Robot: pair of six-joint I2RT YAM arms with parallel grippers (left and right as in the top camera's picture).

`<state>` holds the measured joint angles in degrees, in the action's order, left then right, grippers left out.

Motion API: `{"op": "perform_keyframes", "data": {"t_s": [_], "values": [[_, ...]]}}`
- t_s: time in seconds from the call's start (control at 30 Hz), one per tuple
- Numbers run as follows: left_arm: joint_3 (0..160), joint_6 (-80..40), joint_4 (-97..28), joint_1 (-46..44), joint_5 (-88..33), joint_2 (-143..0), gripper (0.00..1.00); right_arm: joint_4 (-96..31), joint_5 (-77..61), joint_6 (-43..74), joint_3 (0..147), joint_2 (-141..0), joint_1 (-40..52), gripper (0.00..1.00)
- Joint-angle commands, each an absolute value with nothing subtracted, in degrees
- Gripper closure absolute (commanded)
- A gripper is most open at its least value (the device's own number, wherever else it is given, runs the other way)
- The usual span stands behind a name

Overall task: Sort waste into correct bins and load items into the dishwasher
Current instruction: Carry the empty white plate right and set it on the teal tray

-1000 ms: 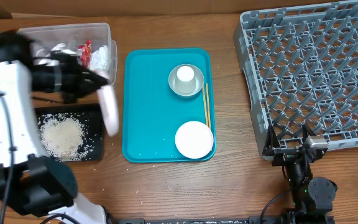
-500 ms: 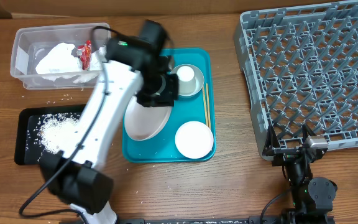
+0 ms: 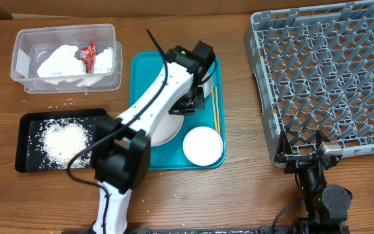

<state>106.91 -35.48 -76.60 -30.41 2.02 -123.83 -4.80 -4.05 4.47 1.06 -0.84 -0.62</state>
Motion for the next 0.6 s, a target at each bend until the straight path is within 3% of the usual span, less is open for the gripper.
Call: {"op": "perform_keyframes", "data": {"t_s": [0.0, 0.13, 0.3, 0.57], "values": [[106.69, -36.86, -76.62, -30.79, 1.45, -125.84, 0.96, -4.58, -3.68, 4.45, 0.47, -0.3, -0.38, 0.0], [106.69, -36.84, -76.62, -30.79, 1.45, -125.95, 0.96, -4.58, -3.68, 4.45, 0.47, -0.3, -0.38, 0.0], [106.78, -35.66, -76.64, -30.76, 1.15, -125.93, 0.86, -4.58, -3.68, 4.45, 0.47, -0.3, -0.38, 0.0], [112.79, -34.24, -81.73, -28.34, -1.08, -125.89, 0.78, -4.58, -3.68, 4.45, 0.47, -0.3, -0.38, 0.0]]}}
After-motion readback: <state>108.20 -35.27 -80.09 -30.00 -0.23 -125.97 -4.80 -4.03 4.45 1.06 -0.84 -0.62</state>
